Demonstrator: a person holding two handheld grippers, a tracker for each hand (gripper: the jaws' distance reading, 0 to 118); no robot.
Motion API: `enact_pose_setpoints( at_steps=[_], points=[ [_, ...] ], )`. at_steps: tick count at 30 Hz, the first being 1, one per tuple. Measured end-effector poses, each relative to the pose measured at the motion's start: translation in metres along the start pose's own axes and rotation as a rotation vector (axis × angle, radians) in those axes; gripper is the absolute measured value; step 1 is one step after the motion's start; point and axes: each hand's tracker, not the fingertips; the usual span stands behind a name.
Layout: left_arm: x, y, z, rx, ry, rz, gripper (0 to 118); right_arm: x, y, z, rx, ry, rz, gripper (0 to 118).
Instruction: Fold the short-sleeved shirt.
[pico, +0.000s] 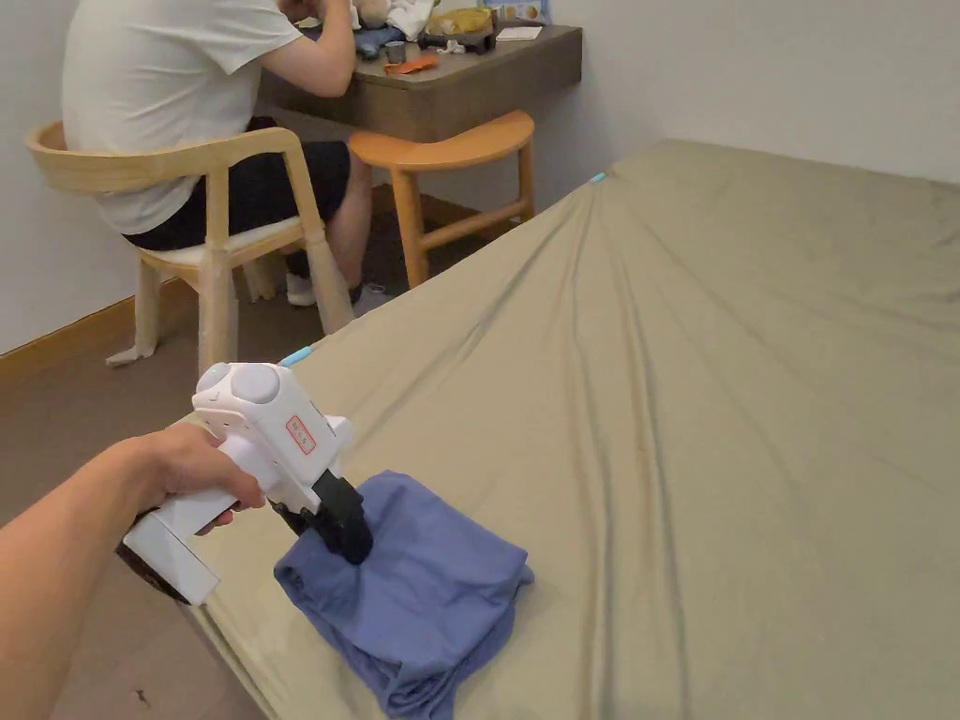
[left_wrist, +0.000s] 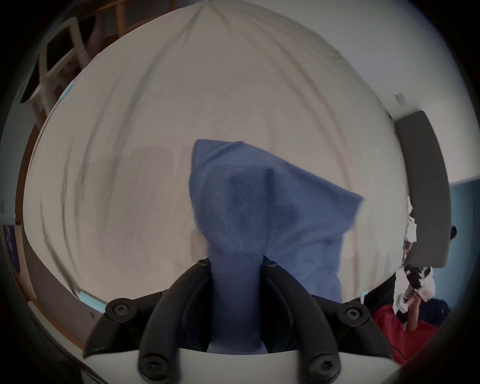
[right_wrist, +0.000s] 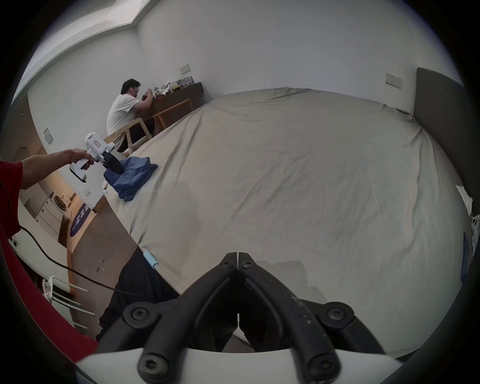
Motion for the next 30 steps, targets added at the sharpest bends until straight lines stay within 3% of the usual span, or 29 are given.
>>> enact_pose_setpoints(
  at_steps=[2, 4, 6, 8, 11, 13, 17, 20, 23, 24, 30],
  points=[
    [0.0, 0.002, -0.01, -0.02, 0.114, -0.051, 34, -0.002, 0.007, 0.003, 0.004, 0.002, 0.011, 0],
    [0.007, -0.002, -0.015, -0.037, 0.294, -0.14, 79, -0.004, 0.012, 0.007, 0.014, 0.009, 0.009, 0],
    [0.009, -0.003, 0.0, -0.031, 0.361, -0.181, 108, -0.006, 0.016, 0.012, 0.032, 0.008, 0.027, 0],
    [0.02, -0.002, 0.027, 0.022, 0.417, -0.16, 107, -0.005, 0.018, 0.02, 0.06, 0.014, 0.028, 0],
    [0.054, -0.006, 0.087, 0.31, 0.472, -0.186, 107, -0.003, 0.021, 0.033, 0.13, 0.028, 0.01, 0],
    [0.105, -0.025, 0.121, 0.523, 0.511, -0.251, 99, 0.002, 0.022, 0.042, 0.171, 0.019, 0.009, 0],
    [0.224, -0.097, 0.159, 0.881, 0.32, -0.434, 57, 0.02, 0.025, 0.07, 0.3, -0.013, -0.025, 0],
    [0.308, -0.158, 0.145, 1.027, 0.195, -0.511, 45, 0.04, 0.024, 0.092, 0.39, -0.085, -0.059, 0],
    [0.387, -0.211, 0.11, 1.174, 0.077, -0.528, 9, 0.062, 0.02, 0.116, 0.481, -0.194, -0.081, 0],
    [0.408, -0.225, 0.098, 1.202, 0.045, -0.539, 3, 0.066, 0.02, 0.125, 0.507, -0.235, -0.077, 0],
    [0.51, -0.293, 0.012, 1.317, 0.062, -0.613, 0, 0.078, 0.015, 0.171, 0.639, -0.535, 0.024, 0]
  ],
)
